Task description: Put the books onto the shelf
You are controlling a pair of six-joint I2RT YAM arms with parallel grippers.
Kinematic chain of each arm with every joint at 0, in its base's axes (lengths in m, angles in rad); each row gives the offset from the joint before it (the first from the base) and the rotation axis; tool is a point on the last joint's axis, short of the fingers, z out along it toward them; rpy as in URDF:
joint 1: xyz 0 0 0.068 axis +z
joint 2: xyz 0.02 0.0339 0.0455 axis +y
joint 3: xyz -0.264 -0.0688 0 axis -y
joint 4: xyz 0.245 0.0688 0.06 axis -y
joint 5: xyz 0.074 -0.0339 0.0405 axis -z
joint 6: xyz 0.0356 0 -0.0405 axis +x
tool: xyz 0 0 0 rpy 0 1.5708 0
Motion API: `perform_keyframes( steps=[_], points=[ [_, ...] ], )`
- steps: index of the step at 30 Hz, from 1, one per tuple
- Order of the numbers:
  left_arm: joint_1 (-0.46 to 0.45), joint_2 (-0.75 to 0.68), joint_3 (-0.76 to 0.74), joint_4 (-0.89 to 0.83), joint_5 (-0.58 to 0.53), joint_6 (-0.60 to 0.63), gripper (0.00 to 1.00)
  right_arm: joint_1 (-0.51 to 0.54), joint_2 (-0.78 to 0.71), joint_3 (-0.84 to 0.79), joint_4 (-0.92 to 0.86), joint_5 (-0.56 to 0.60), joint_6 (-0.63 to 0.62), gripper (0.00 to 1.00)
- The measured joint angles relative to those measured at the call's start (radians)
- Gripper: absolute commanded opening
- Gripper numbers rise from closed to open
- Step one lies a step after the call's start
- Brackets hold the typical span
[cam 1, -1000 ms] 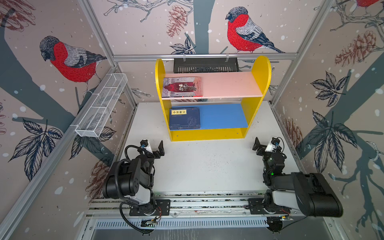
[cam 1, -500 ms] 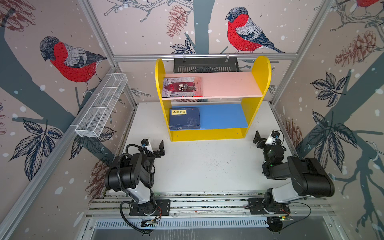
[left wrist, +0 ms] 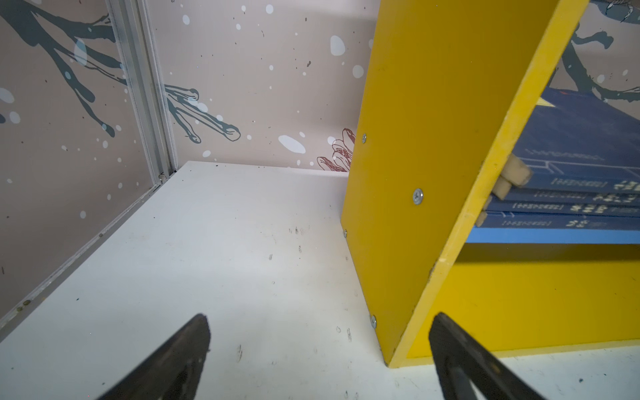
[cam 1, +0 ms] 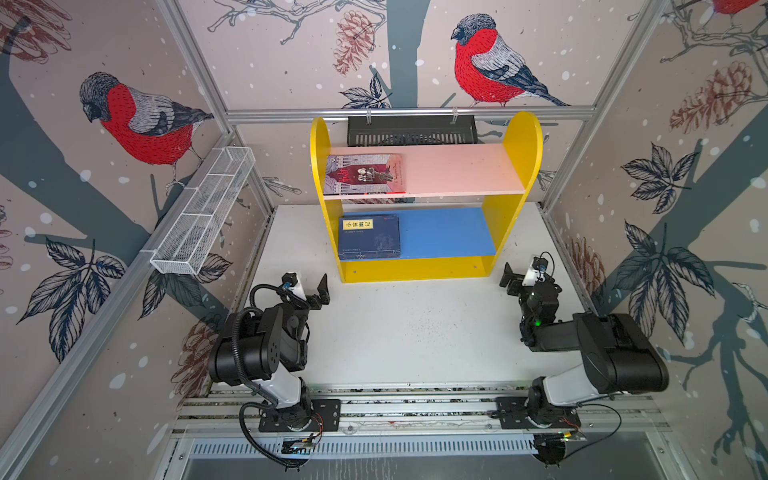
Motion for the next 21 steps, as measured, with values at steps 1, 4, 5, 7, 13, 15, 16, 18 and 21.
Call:
perform_keyframes(
  steps=[1, 4, 5, 7, 13, 15, 16, 18, 21],
  points=[
    [0.000, 0.000, 0.000, 0.000, 0.006, 0.000, 0.99, 0.000, 0.000, 0.000, 0.000, 0.000, 0.000, 1.00],
    [0.000, 0.000, 0.000, 0.000, 0.016, 0.000, 0.99, 0.000, 0.000, 0.000, 0.000, 0.001, 0.000, 1.00],
    [0.000, 0.000, 0.001, 0.000, 0.016, 0.000, 0.99, 0.000, 0.000, 0.000, 0.000, 0.001, 0.000, 1.00],
    [0.000, 0.000, 0.001, 0.000, 0.016, 0.000, 0.99, 0.000, 0.000, 0.000, 0.000, 0.001, 0.000, 1.00],
    [0.000, 0.000, 0.001, 0.000, 0.016, 0.000, 0.99, 0.001, 0.000, 0.001, 0.000, 0.001, -0.003, 1.00],
    [0.000, 0.000, 0.001, 0.000, 0.016, 0.000, 0.99, 0.001, 0.000, 0.001, 0.000, 0.001, -0.004, 1.00],
    [0.000, 0.000, 0.001, 0.000, 0.016, 0.000, 0.99, 0.001, 0.000, 0.002, 0.000, 0.001, -0.004, 1.00],
    [0.000, 0.000, 0.001, 0.000, 0.016, 0.000, 0.99, 0.000, 0.003, 0.004, 0.000, 0.001, -0.004, 1.00],
    [0.000, 0.000, 0.001, 0.000, 0.016, 0.000, 0.99, -0.002, 0.005, 0.007, -0.003, 0.001, -0.004, 1.00]
  ],
)
